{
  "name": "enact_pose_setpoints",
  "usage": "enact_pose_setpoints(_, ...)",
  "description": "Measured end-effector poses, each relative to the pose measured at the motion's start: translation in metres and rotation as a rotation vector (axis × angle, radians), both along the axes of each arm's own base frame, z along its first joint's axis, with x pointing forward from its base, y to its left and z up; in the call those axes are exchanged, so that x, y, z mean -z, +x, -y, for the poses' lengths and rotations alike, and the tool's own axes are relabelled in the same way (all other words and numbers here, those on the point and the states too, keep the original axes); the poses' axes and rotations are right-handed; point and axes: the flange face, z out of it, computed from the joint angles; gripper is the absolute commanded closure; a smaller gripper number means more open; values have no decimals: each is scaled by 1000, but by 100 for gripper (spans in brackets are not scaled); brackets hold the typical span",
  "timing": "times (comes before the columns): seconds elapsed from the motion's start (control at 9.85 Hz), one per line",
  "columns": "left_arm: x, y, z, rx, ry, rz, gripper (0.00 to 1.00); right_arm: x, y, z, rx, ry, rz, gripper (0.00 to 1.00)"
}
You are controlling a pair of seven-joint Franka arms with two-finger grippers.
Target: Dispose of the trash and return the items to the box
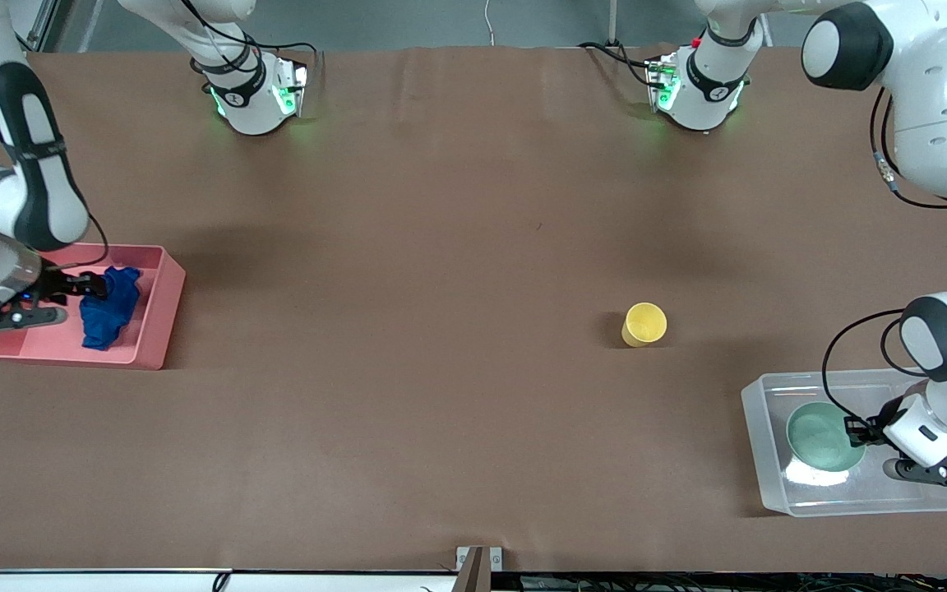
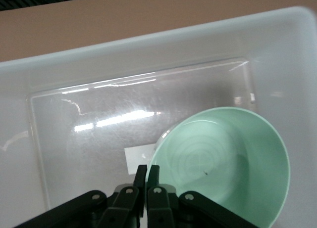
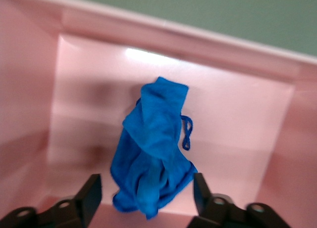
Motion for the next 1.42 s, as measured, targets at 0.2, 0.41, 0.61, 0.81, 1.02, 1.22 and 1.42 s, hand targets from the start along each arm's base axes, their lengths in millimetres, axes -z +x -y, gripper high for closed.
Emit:
enact_pose_setpoints(0.2,21,0,-8,-10,8,4,96,-97,12,-31,126,33,13,0)
enact_pose_setpoints(0.41,40,-1,-9,-11,8,-8,69,-192,28,-88,238,41,18,0)
enact_pose_setpoints(0.61,42,0,-10,-11,8,-4,13,-267,32,-121,284,38,10,0)
enact_pose_setpoints(0.81,11,6,-10,-11,14,40,7,-325,21,-124,289,38,22,0)
enact_pose_setpoints(1.02,-59,3,2,3,7,46,7,-357,3,-126,288,40,34,0)
enact_pose_setpoints(1.22,-130,-17,41,14,-28,-9,7,-361,1,-126,275,41,38,0)
enact_pose_setpoints(1.42,-153,-53,102,0,-58,-62,7,-361,2,-127,271,41,38,0)
